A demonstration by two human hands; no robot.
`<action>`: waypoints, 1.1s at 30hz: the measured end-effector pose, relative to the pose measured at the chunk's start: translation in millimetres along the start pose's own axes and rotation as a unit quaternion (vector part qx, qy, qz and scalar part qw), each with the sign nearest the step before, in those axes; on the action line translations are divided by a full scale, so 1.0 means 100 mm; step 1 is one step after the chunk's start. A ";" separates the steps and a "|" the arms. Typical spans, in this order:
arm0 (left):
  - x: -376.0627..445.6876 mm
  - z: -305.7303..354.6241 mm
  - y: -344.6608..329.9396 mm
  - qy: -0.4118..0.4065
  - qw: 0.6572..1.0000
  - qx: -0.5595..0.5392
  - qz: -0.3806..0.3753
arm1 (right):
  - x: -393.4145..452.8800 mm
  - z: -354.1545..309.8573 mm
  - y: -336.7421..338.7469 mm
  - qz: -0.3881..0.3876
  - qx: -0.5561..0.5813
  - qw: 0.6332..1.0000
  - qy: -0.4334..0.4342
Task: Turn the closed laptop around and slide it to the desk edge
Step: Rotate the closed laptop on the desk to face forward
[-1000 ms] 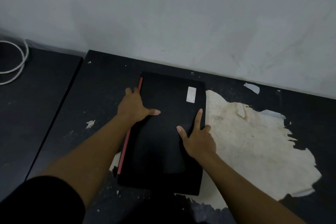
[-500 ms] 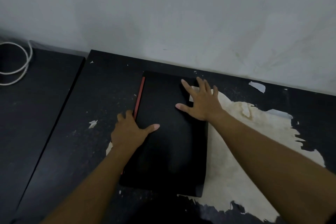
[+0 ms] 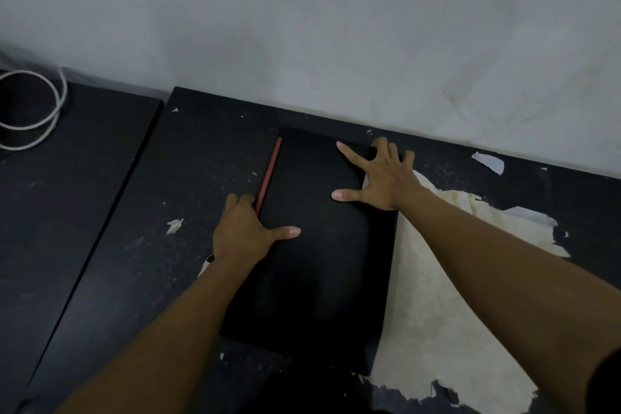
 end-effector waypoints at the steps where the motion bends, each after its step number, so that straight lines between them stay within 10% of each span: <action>1: 0.04 0.03 0.00 -0.009 1.000 0.003 -0.008 | -0.03 0.04 -0.02 0.000 0.003 1.000 -0.012; 14: 0.50 0.79 -0.11 -0.125 0.974 0.130 -0.138 | -0.68 0.61 -0.50 0.018 0.082 0.978 -0.190; 20: 0.16 0.65 -0.04 -0.109 0.987 0.088 -0.076 | -0.70 0.59 -0.56 0.003 0.084 0.977 -0.194; 25: -0.60 0.11 -0.06 0.036 0.988 0.122 0.090 | -0.63 0.61 -0.53 -0.003 0.098 0.984 -0.149; 33: -1.02 -0.32 -0.54 0.208 0.973 -0.102 0.008 | -0.59 0.61 -0.50 -0.015 0.096 0.988 -0.120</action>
Point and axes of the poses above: each hand's wrist, its own x-axis towards the middle knuckle, its own y-axis out of the back of the hand, z = x × y, the point moved 7 cm from there along x, towards the middle knuckle, and after that the axes turned 9 degrees about -z, right-handed, at the moved point
